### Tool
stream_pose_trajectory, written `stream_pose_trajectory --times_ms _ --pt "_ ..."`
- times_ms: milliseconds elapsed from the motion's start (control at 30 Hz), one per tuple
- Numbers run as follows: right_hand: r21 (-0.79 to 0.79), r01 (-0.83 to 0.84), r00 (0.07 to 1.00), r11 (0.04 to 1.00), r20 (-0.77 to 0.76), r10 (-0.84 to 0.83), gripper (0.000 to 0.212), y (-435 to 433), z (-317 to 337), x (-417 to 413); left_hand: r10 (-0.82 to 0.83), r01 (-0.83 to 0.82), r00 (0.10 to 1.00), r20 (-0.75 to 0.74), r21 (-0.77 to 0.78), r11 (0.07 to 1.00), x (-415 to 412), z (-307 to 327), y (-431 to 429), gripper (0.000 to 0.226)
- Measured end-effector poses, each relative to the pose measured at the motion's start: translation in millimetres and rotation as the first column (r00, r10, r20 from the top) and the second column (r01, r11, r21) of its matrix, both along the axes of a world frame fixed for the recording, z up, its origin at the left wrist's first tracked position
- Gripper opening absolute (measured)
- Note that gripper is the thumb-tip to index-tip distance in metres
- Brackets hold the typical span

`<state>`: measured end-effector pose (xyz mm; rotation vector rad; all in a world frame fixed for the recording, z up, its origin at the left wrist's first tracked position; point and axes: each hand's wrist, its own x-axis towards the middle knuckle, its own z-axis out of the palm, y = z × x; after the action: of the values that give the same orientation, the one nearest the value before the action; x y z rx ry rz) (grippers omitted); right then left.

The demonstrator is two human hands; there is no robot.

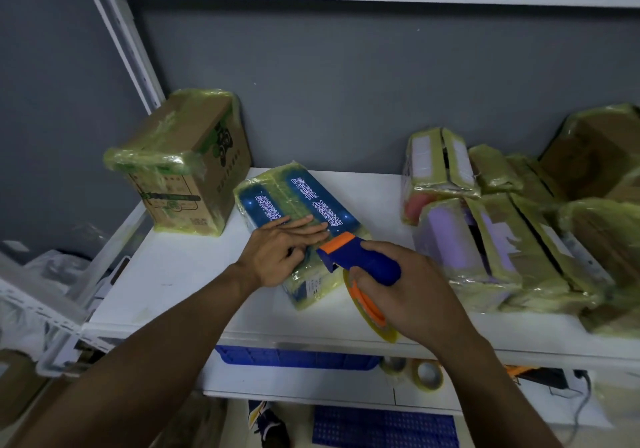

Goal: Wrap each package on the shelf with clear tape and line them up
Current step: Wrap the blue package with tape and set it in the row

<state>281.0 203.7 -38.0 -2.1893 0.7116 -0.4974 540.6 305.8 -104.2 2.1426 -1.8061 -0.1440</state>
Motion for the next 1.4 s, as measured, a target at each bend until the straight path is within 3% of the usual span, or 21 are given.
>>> stream_pose_trajectory --times_ms 67,300,367,600,800,967,1167,1400 --pt "-0.014 0.018 1.000 1.000 -0.007 -0.018 0.038 -1.9 -4.2 -5.8 0.022 -0.022 1.000 -0.010 0.007 1.000 5.3 0.3 -4.0 0.058" --pt "0.088 -0.072 0.997 0.994 -0.023 0.075 0.035 -0.1 -20.7 -17.3 0.007 -0.006 1.000 -0.002 0.042 0.999 13.3 2.4 -11.3 0.056" --pt "0.091 -0.076 0.997 0.993 -0.016 0.078 0.042 0.8 -22.8 -16.7 -0.012 0.013 1.000 -0.002 0.083 0.996 12.2 6.6 -10.6 0.057" --pt "0.036 -0.030 0.998 0.999 -0.053 0.032 0.035 -2.1 -33.7 -8.0 0.007 0.002 0.998 -0.060 0.156 0.988 -11.4 15.4 -8.6 0.062" --pt "-0.031 0.034 0.991 0.999 -0.126 -0.038 0.050 -7.0 -46.2 -1.2 0.145 -0.144 0.989 -0.035 0.020 0.989 -27.8 -5.3 -11.0 0.054" --pt "-0.075 -0.051 0.998 0.996 -0.052 0.047 0.039 -4.4 -49.9 -7.3 0.174 -0.174 0.985 0.009 -0.023 0.984 -23.5 -11.1 -15.7 0.053" --pt "-0.011 -0.023 0.999 1.000 0.022 0.023 0.027 2.2 -46.6 -14.5 0.143 -0.143 0.990 0.003 -0.064 0.988 -15.5 -13.1 -18.7 0.047" --pt "-0.005 0.025 1.000 1.000 0.006 -0.025 0.029 10.2 -49.4 -42.6 0.139 -0.140 0.990 -0.020 -0.069 0.988 -12.8 -11.9 -20.1 0.058"
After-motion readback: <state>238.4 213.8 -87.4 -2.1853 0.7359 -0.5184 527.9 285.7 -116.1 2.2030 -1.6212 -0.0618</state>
